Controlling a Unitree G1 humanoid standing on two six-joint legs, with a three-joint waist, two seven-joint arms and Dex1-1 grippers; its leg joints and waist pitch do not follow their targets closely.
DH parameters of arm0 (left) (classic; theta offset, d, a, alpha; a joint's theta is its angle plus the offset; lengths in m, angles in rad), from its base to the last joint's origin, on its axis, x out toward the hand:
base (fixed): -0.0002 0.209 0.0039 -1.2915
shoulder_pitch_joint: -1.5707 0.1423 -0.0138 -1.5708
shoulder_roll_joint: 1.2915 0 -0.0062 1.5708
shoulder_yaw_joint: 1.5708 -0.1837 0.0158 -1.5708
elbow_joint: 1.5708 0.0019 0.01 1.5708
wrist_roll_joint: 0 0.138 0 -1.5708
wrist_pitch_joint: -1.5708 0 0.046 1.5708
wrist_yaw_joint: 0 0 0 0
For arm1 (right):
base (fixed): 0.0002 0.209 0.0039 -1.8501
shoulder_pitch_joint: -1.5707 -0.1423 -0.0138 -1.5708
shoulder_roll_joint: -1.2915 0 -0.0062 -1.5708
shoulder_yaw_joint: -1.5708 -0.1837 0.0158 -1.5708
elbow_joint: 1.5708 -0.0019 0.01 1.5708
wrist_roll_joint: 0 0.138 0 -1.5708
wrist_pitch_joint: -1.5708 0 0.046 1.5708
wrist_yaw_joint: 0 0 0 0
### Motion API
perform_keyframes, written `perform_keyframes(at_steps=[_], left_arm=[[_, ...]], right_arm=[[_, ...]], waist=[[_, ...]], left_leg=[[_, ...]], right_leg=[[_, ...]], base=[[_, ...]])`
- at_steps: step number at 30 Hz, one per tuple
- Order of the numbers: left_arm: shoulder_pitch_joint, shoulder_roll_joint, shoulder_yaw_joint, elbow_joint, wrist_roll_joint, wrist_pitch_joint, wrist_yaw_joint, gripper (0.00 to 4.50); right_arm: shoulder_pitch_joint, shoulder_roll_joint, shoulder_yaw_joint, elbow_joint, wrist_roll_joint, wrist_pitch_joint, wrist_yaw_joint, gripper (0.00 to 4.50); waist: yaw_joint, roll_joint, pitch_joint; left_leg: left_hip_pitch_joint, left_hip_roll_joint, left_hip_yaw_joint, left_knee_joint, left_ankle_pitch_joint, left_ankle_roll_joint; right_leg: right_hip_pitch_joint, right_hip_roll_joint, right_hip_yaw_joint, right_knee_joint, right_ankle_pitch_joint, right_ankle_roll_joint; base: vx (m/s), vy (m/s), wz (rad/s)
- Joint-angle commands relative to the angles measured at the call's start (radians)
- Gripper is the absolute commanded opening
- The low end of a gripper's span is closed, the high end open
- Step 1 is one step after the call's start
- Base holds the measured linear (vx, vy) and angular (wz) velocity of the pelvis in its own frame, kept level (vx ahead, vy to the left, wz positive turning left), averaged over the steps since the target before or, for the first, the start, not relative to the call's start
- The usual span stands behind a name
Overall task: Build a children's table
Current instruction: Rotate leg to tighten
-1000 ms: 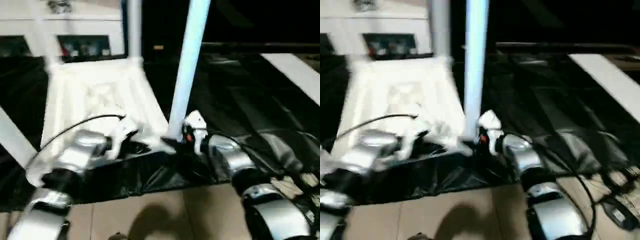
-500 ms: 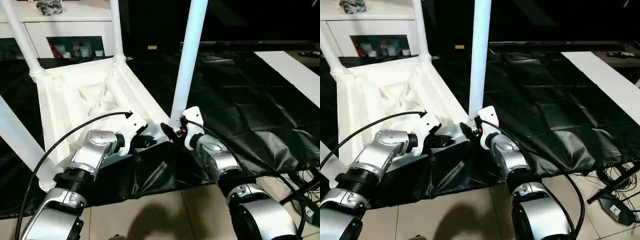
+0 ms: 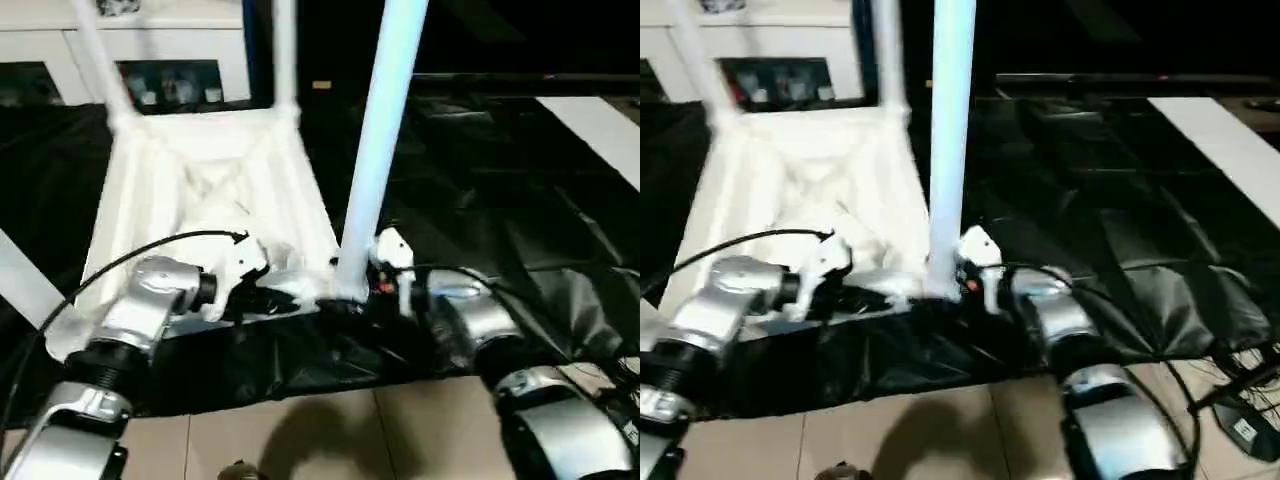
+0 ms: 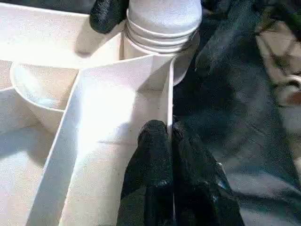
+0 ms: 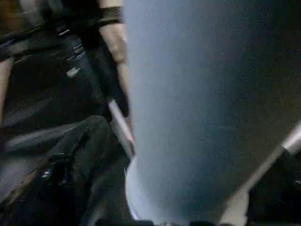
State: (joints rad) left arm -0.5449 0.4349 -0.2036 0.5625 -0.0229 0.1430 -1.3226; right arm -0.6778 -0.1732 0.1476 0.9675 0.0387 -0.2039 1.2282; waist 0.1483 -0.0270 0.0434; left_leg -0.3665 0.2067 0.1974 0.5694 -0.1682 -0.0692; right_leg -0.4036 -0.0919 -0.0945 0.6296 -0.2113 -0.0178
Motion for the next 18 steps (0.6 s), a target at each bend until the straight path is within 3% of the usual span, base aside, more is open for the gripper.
perform_keyframes(at_steps=[1, 6, 14, 18], left_arm=[[0.002, -0.031, -0.032, -0.008, -0.068, -0.029, -0.092, 0.0], [-0.006, -0.016, -0.03, 0.003, -0.085, -0.027, -0.153, 0.0], [-0.017, -0.003, -0.034, 0.019, -0.075, -0.034, -0.199, 0.0], [-0.021, -0.015, -0.008, 0.03, -0.077, -0.021, -0.149, 0.0]], right_arm=[[0.005, 0.003, 0.065, -0.019, -0.013, 0.009, 0.108, 3.73], [-0.006, -0.009, 0.07, -0.02, -0.01, 0.029, 0.176, 3.32], [-0.008, -0.007, 0.088, -0.015, -0.013, 0.047, 0.224, 2.77], [0.0, 0.019, 0.043, -0.017, 0.017, 0.068, 0.172, 2.73]], waist=[[-0.002, -0.001, -0.058], [-0.002, -0.003, -0.055], [0.001, -0.005, -0.059], [0.002, -0.01, -0.057]], left_leg=[[0.011, 0.038, -0.011, -0.052, -0.157, 0.088], [0.014, 0.041, -0.015, -0.059, -0.213, 0.045], [0.012, 0.04, -0.014, -0.055, -0.163, 0.06], [0.01, 0.039, -0.014, -0.056, -0.171, 0.057]], right_leg=[[0.051, -0.065, 0.057, -0.064, -0.045, -0.247], [0.05, -0.07, 0.06, -0.074, -0.161, -0.223], [0.051, -0.07, 0.058, -0.065, -0.09, -0.237], [0.052, -0.071, 0.058, -0.068, -0.12, -0.228]], base=[[0.0, 0.0, 0.0], [0.0, 0.0, 0.0], [0.0, 0.0, 0.0], [0.0, 0.0, 0.0]])
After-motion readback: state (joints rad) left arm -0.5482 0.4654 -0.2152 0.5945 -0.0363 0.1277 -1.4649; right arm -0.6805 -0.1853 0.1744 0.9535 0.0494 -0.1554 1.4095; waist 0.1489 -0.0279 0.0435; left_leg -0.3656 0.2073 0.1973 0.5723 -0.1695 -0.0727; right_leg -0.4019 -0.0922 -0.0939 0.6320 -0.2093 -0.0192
